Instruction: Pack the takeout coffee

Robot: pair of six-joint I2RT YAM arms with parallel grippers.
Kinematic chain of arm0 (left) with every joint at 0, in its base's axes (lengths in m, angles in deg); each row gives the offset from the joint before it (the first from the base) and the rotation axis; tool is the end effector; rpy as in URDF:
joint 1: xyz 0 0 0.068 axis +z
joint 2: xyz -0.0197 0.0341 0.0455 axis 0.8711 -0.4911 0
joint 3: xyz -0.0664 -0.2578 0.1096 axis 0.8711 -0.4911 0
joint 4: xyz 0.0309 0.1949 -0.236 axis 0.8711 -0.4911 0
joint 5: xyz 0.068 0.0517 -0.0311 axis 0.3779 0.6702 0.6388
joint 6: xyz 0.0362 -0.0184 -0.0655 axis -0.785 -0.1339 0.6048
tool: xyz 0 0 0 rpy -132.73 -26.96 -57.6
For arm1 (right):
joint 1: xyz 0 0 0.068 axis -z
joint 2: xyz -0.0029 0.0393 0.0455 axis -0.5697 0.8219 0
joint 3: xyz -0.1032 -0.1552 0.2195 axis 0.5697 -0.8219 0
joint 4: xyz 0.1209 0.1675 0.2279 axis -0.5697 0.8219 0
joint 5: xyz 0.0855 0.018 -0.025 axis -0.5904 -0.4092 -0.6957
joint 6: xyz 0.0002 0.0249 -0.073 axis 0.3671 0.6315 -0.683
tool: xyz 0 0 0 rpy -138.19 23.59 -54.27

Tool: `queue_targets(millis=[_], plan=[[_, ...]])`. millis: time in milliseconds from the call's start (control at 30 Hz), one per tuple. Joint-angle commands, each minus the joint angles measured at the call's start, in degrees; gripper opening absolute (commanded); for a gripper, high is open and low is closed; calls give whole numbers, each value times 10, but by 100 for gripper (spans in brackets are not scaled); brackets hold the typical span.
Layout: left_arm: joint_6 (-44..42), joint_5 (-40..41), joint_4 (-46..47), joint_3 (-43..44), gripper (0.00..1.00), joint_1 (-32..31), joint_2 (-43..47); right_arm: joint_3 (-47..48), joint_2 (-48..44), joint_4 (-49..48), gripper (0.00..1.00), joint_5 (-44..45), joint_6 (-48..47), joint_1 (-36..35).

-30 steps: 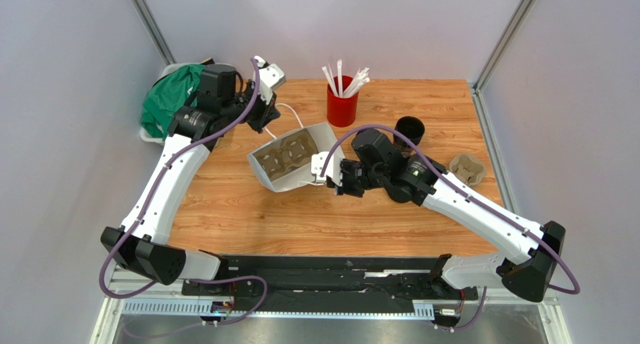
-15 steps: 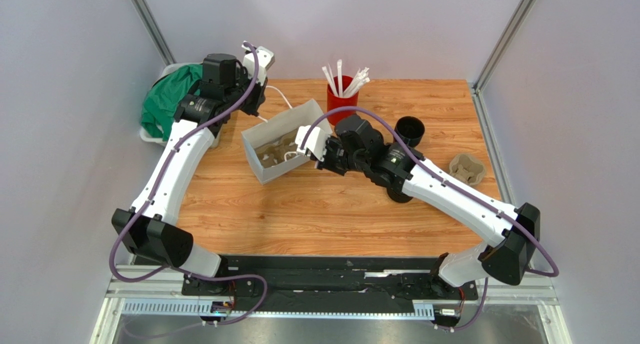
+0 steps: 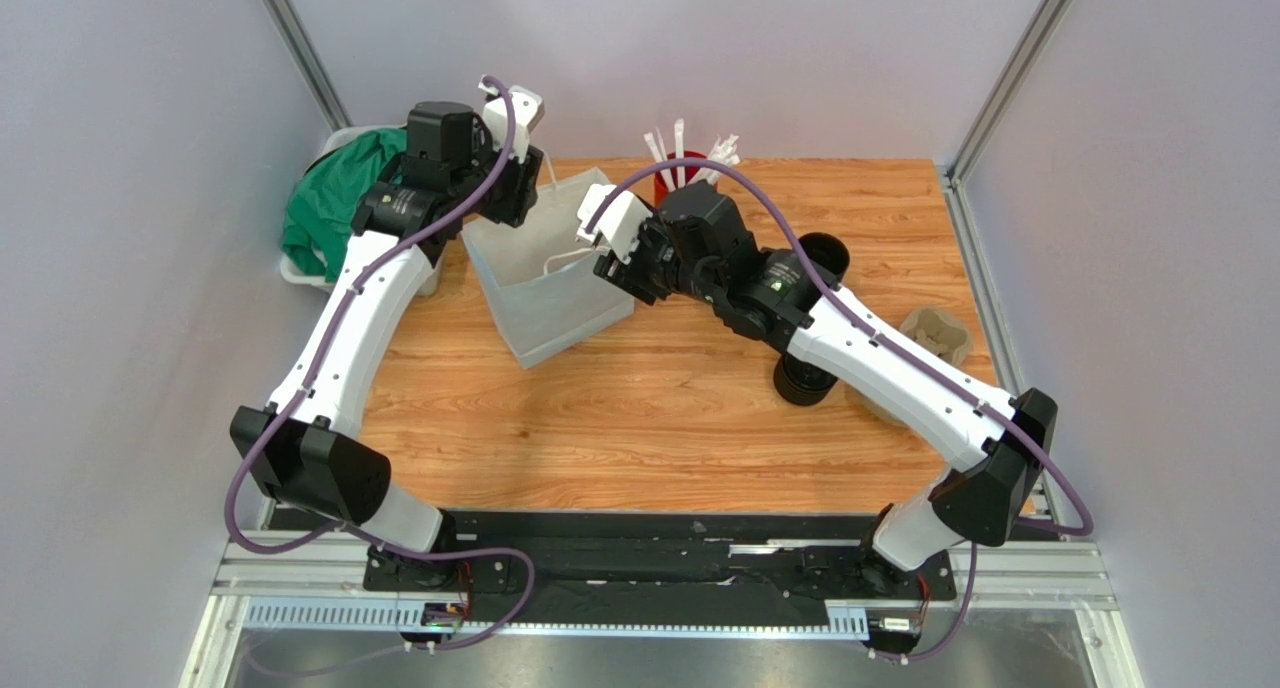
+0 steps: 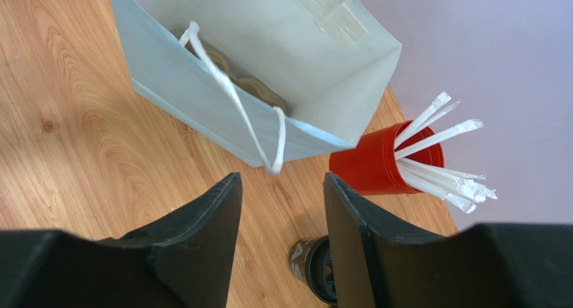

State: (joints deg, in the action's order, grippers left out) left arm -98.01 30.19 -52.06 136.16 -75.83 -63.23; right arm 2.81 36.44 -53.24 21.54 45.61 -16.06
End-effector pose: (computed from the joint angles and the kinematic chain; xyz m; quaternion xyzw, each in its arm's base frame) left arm 0.3864 -0.1147 0.4317 0.2223 0.8330 -0.0832 0.4998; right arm 0.2714 0.3264 0.4130 -0.5318 0.6622 0.0747 0.5227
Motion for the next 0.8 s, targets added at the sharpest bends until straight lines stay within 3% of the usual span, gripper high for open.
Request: queue_targets(millis=[0, 233, 400, 567, 667, 767], plan=[[8, -7, 2, 51, 63, 6, -4, 54, -8, 7, 57, 9, 17, 11], [0, -33, -28, 104, 90, 8, 3, 109, -42, 72, 73, -21, 32, 54], [-12, -41, -52, 106, 94, 14, 37, 104, -79, 102, 77, -57, 41, 99], [-39, -36, -56, 46, 95, 36, 107, 21, -120, 80, 80, -110, 62, 168], [-48, -50, -65, -1, 95, 60, 148, -33, -142, 52, 98, -131, 73, 197], [-52, -76, -48, -76, 96, 84, 202, -75, -156, 34, 99, -141, 63, 213]])
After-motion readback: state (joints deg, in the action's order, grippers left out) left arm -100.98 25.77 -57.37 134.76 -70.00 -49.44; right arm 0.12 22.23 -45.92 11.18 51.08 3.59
